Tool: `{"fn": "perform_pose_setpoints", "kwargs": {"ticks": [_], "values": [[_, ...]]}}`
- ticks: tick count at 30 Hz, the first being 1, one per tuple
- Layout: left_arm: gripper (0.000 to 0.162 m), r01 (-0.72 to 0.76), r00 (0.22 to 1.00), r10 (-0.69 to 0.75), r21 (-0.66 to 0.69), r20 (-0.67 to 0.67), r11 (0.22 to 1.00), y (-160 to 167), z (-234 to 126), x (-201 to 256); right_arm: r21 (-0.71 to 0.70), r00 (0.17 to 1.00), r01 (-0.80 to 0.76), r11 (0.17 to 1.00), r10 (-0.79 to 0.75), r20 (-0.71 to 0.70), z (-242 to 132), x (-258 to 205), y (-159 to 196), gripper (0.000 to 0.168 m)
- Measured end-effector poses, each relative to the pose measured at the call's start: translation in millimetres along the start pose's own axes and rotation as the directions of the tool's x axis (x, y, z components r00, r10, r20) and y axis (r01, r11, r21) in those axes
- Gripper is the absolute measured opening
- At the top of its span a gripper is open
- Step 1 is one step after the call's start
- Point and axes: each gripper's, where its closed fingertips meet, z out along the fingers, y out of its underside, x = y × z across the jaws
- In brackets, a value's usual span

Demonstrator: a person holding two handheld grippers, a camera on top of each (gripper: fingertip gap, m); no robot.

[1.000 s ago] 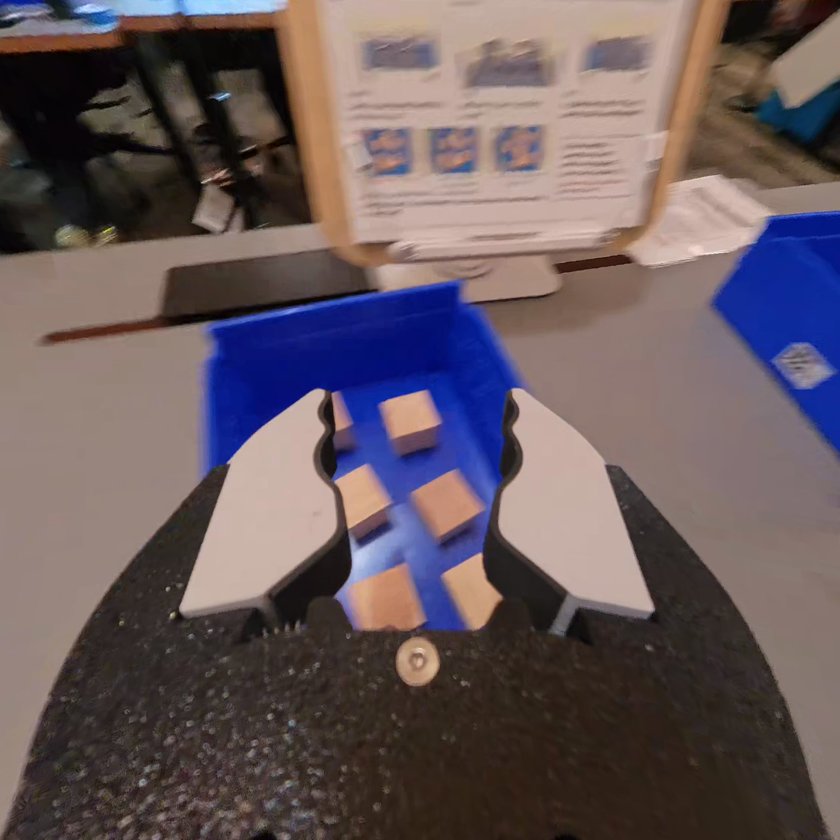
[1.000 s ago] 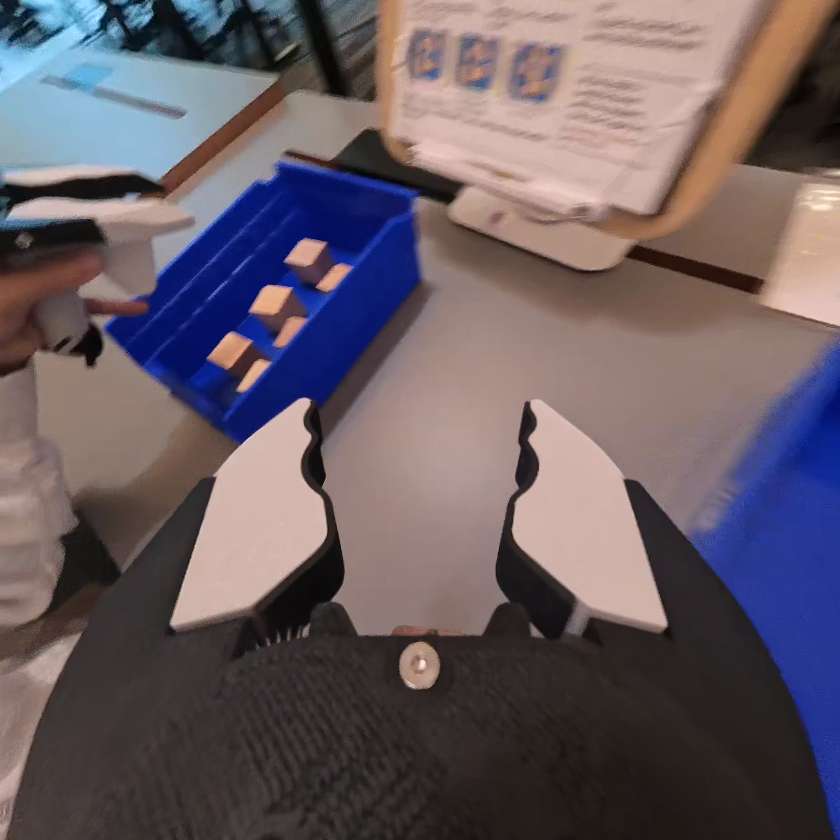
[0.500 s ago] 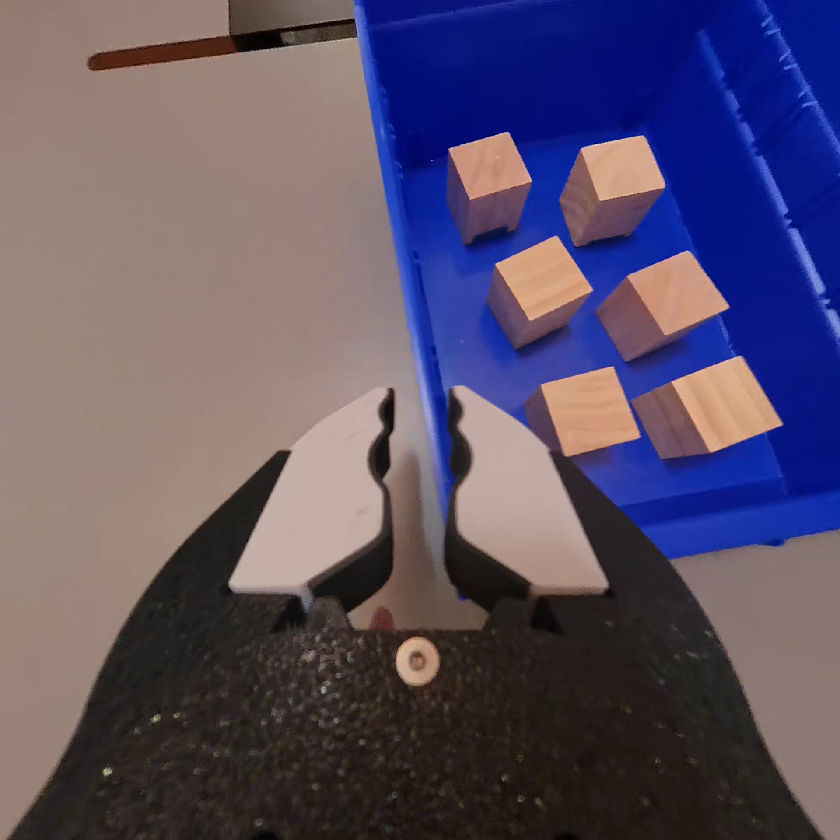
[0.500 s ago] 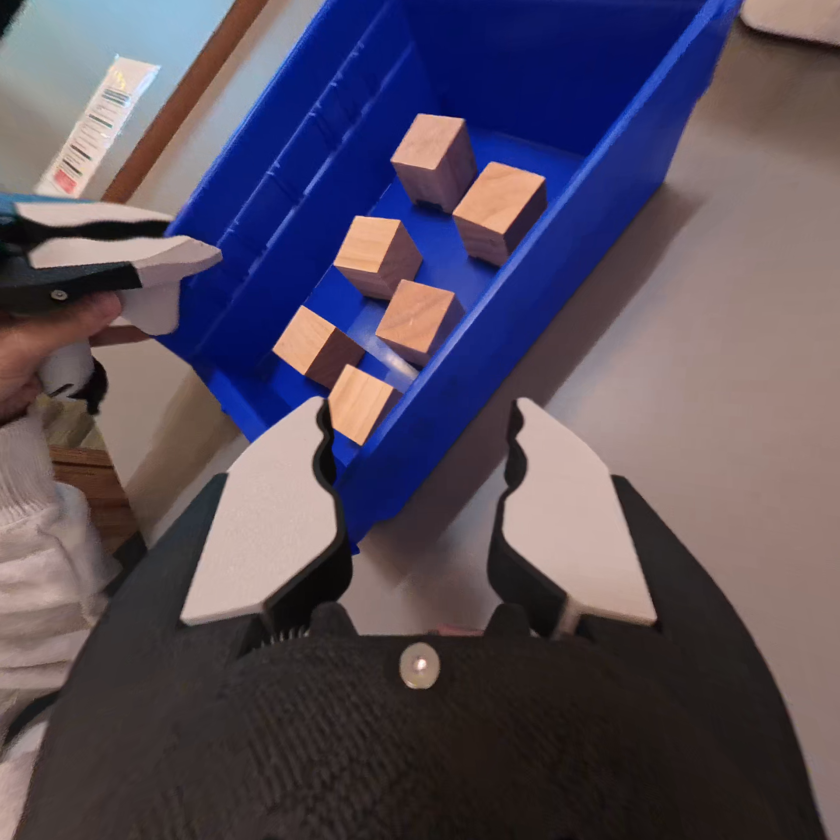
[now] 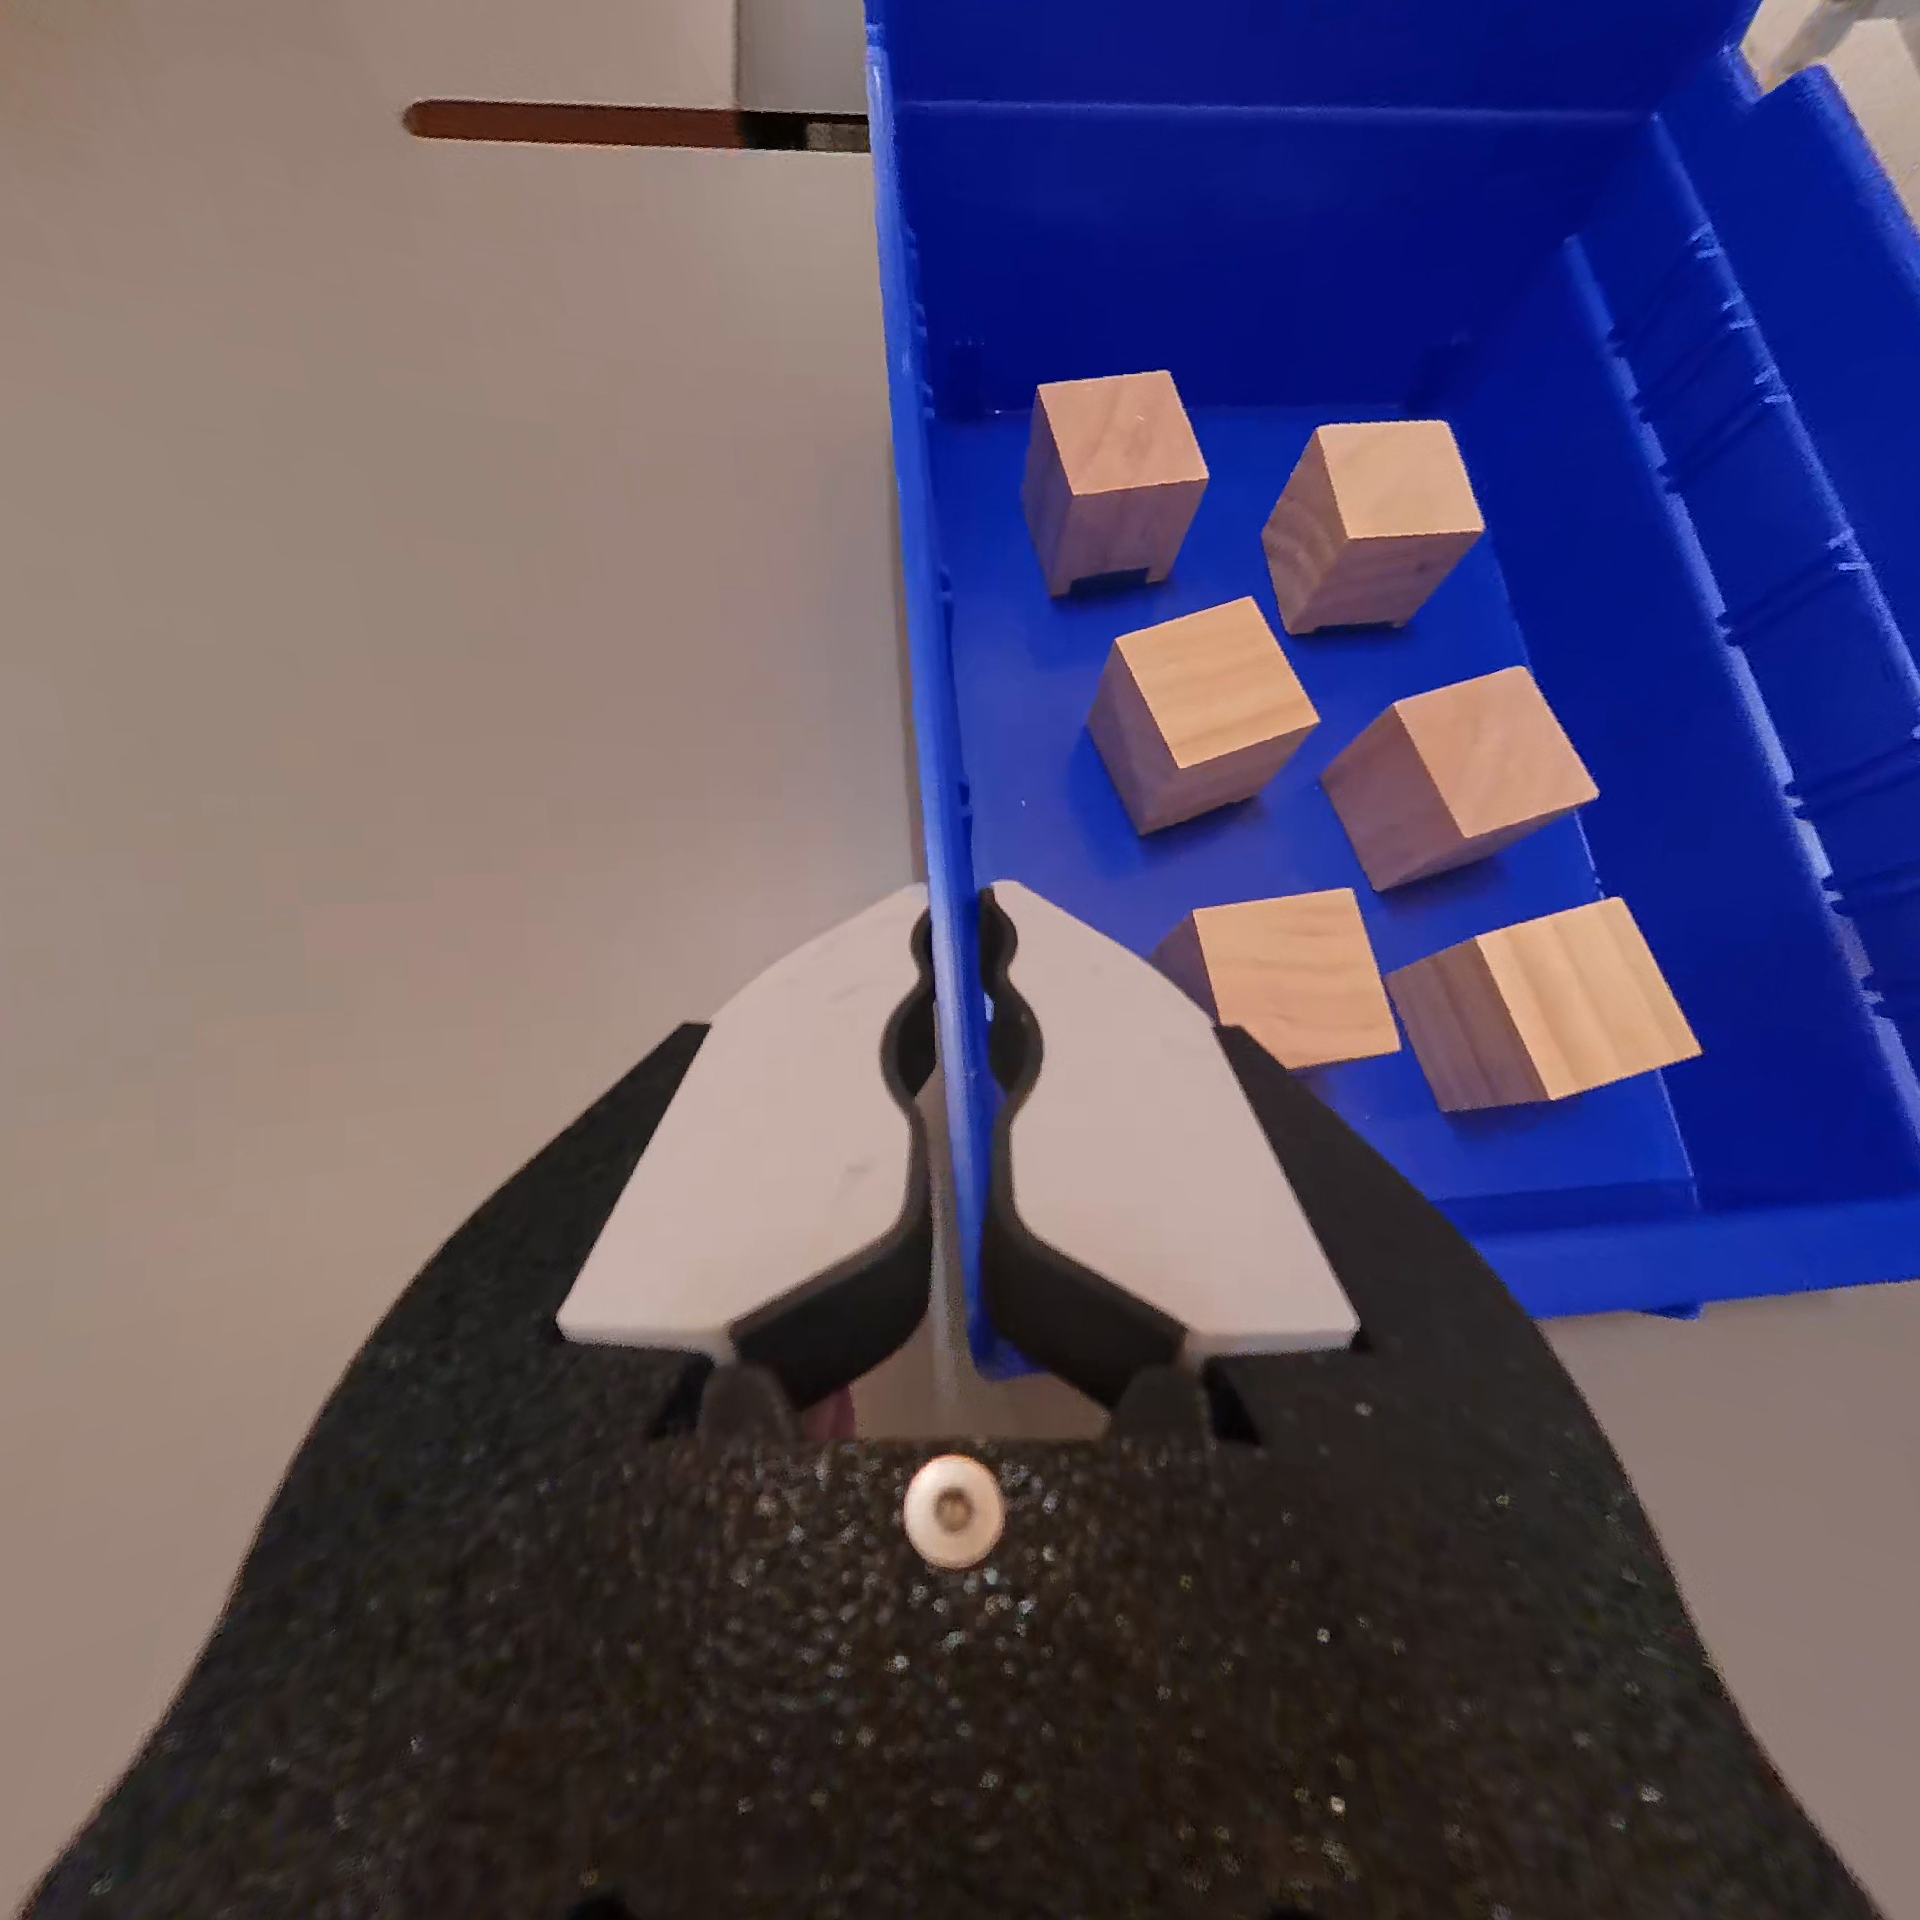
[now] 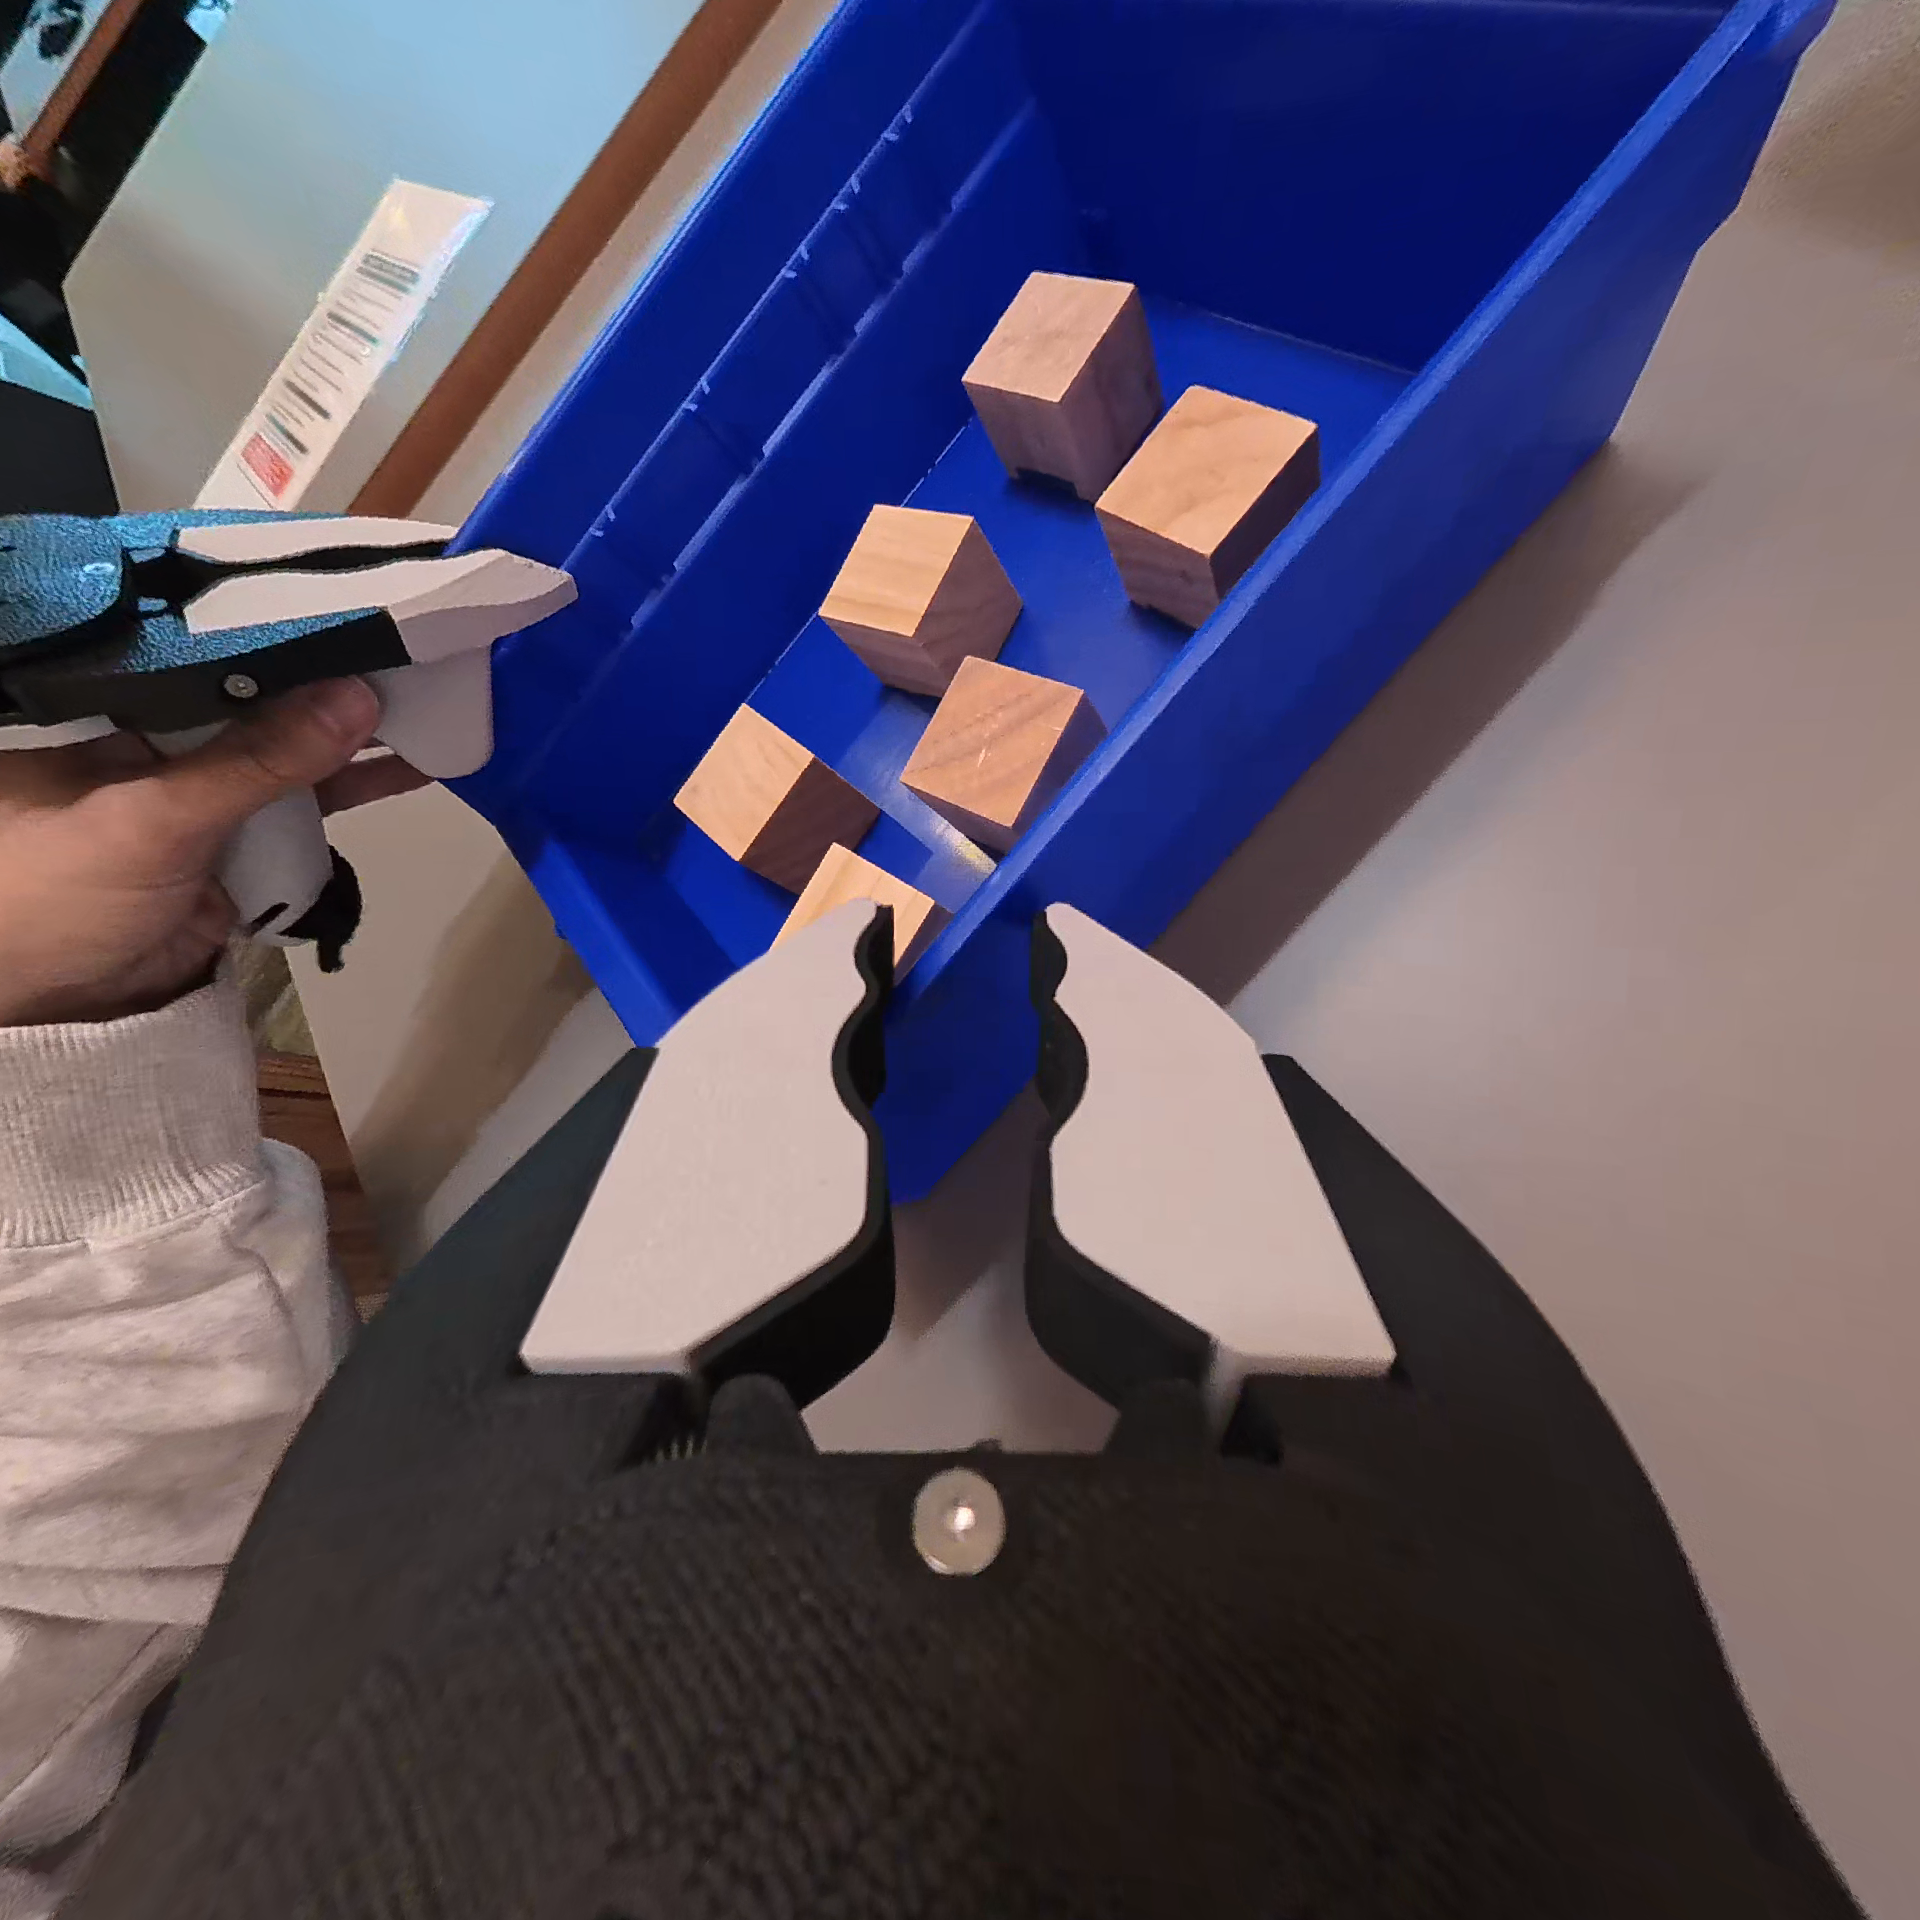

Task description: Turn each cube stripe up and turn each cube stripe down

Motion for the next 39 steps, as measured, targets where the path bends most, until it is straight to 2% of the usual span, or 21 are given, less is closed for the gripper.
{"fn": "perform_pose_setpoints", "kwargs": {"ticks": [1, 11, 18, 23, 29, 33, 36, 39], "values": [[0.004, -0.001, 1.0, 0.001, 0.005, 0.006, 1.0, -1.7, 1.0, -11.7, -0.005, 1.0, 0.013, 1.0, -0.013, 0.003, 9.6, -5.2, -4.7, 0.025], [0.004, 0.089, 0.996, -0.09, 0.056, 0.009, 0.994, -30.5, 23.6, -132.6, -0.01, 0.998, 0.064, 0.998, -0.063, 0.013, 113.2, -48.6, -66.4, 0.026], [0.004, 0.106, 0.994, -0.108, 0.07, 0.018, 0.992, -42.2, 33.1, -178.4, 0.006, 0.999, 0.041, 0.999, -0.041, 0.024, 153.8, -64.0, -92.1, 0.026], [0.004, 0.073, 0.997, -0.075, 0.087, 0.022, 0.993, -43.3, 34.0, -181.3, 0.008, 0.999, 0.036, 0.999, -0.036, 0.023, 156.4, -64.9, -93.8, 0.026], [0.005, 0.106, 0.994, -0.109, 0.091, 0.032, 0.99, -43.3, 33.8, -181.5, 0.003, 0.999, 0.036, 0.999, -0.036, 0.012, 156.1, -64.4, -94.1, 0.026], [0.009, 0.043, 0.996, -0.049, 0.074, 0.08, 0.996, -42.0, 31.1, -184.3, 0.018, 0.999, 0.034, 0.999, -0.035, 0.037, 153.7, -63.9, -95.9, 0.029], [0.027, -0.018, 0.98, 0.001, 0.083, 0.198, 0.996, -45.8, 16.5, -196.5, 0.094, 0.997, 0.02, 0.995, -0.027, 0.067, 133.1, -62.9, -106.5, 0.055], [0.033, -0.049, 0.958, 0.0, 0.166, 0.286, 0.985, -60.8, -14.9, -196.4, 0.143, 0.989, 0.116, 0.983, -0.128, 0.075, 96.0, -58.4, -108.3, 0.063]]}}
